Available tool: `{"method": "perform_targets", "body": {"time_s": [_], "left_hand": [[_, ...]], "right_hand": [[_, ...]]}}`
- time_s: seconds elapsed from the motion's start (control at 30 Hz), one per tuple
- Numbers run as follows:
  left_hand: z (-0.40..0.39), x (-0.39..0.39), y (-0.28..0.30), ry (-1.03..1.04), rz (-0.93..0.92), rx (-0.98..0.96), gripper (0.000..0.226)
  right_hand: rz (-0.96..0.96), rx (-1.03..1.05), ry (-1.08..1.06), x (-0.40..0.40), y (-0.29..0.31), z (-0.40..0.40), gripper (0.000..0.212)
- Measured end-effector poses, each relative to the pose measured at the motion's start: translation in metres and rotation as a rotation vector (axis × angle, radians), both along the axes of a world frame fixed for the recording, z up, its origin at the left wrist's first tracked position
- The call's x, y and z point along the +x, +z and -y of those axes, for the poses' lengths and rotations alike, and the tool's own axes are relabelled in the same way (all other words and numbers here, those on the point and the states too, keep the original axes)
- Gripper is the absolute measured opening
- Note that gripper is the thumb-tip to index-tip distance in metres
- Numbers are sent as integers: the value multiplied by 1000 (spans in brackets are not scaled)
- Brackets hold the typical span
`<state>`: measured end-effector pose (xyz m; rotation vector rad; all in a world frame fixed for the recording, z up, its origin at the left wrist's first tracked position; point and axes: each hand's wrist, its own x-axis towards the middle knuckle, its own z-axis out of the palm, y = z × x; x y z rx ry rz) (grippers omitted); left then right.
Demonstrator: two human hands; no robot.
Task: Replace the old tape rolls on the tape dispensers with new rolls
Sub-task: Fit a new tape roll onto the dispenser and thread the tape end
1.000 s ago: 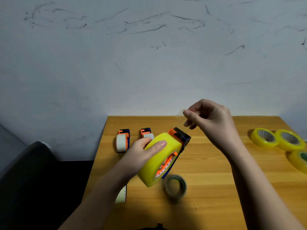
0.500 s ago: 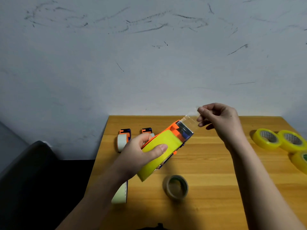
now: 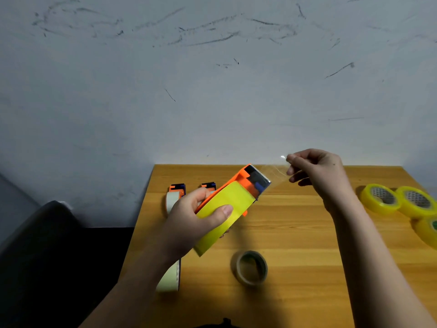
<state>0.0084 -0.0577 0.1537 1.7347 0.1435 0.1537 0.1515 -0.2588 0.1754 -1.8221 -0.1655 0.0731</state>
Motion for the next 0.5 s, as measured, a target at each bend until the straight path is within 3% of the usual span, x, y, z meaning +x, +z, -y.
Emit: {"method": "perform_targets", "body": {"time_s": [0.2,0.5], "left_hand": [[-3,2,-9,61,28,104,26],[3,2,-7,96,42,79,17]], "right_hand": [[-37,-22,30,4,3,3,12],[-26,-94,30,4,0,10,15]]}}
